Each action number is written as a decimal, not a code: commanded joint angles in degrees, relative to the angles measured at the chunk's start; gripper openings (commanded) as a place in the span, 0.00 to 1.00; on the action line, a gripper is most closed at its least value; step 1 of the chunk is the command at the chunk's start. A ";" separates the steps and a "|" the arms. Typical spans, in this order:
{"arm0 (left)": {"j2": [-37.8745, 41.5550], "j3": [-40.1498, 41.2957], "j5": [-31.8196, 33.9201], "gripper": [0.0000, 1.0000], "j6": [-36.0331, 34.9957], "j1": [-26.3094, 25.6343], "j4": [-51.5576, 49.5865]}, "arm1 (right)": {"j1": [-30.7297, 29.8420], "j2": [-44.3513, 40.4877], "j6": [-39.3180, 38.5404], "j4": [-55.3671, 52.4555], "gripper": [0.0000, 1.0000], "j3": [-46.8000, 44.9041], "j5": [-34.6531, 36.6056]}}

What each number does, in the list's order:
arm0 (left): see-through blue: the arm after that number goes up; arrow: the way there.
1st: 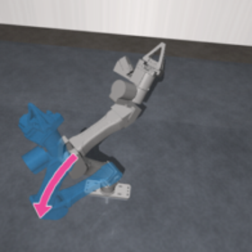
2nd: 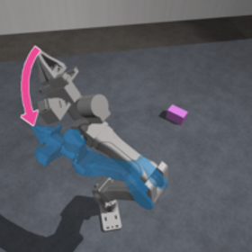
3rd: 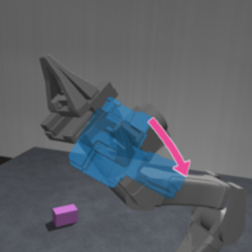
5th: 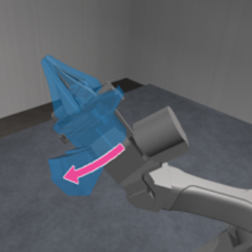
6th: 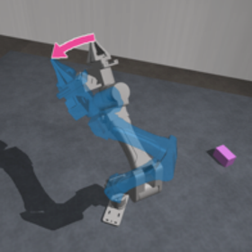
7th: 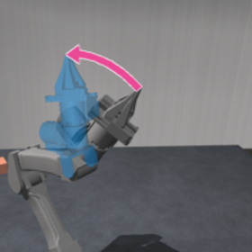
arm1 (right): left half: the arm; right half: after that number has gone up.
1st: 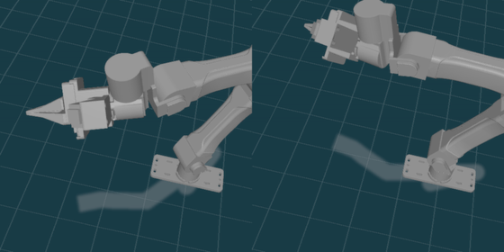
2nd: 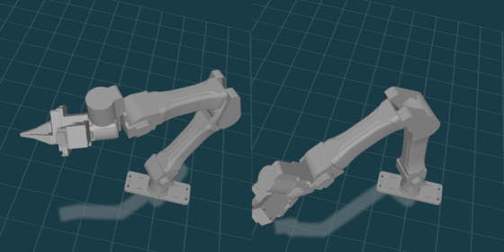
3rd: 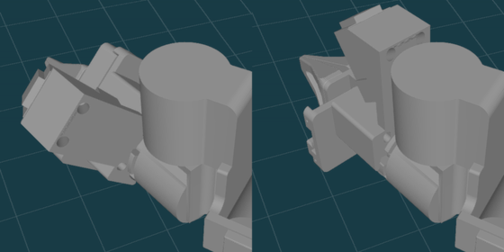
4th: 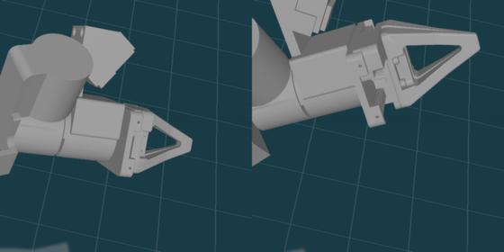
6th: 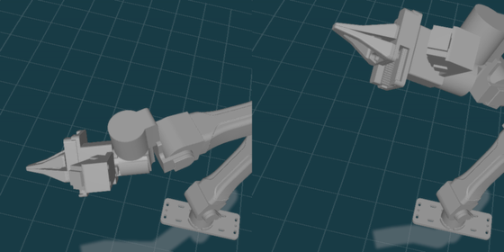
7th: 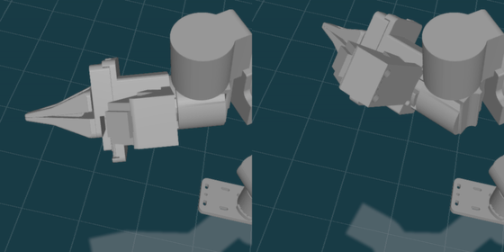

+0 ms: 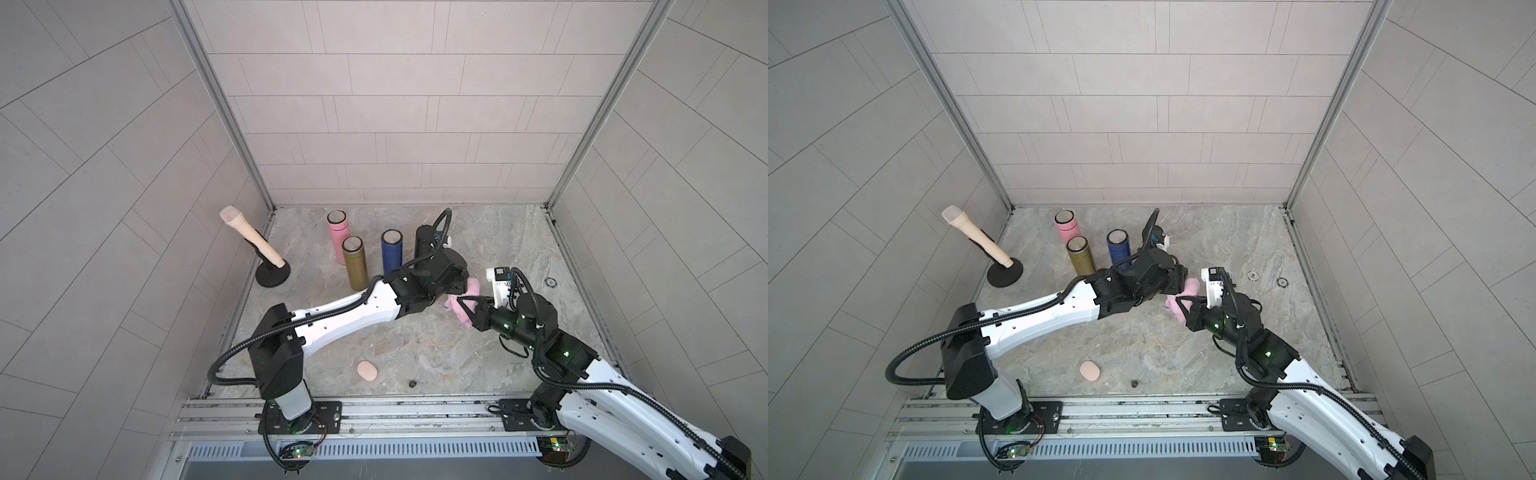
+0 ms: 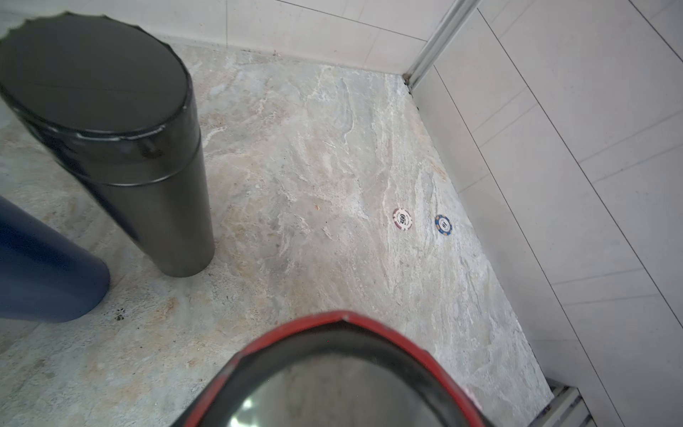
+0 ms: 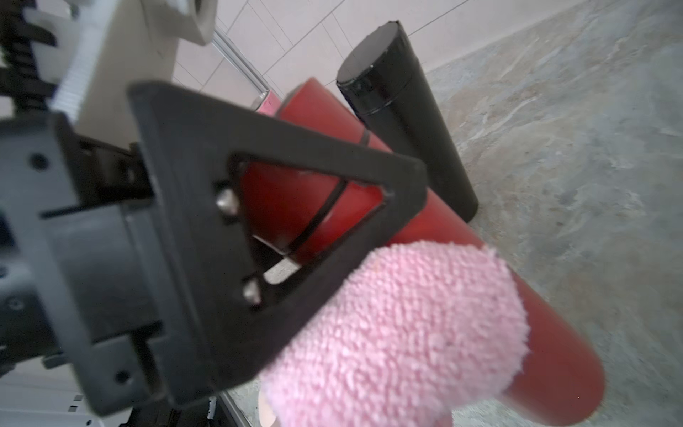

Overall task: Wipe the surface of the thermos
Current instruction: Wipe the dirt from the surface of the thermos.

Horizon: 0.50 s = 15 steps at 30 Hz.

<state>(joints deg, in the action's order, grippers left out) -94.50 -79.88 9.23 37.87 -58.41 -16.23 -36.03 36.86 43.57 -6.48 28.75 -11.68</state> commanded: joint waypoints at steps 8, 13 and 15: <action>9.71 1.01 -40.77 0.00 -34.61 8.94 -4.08 | 16.29 4.96 1.71 -9.37 0.00 -2.56 -8.97; 10.71 3.02 -45.14 0.00 -44.11 9.37 -3.45 | 19.49 9.86 2.33 -0.42 0.00 -3.31 -19.77; 10.34 3.50 -46.01 0.00 -46.45 9.37 -2.69 | 19.49 11.34 2.96 2.13 0.00 -2.72 -23.88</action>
<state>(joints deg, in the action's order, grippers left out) -84.77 -77.45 -30.65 0.32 -48.93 -21.34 -16.75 47.86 45.32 -11.66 24.62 -26.28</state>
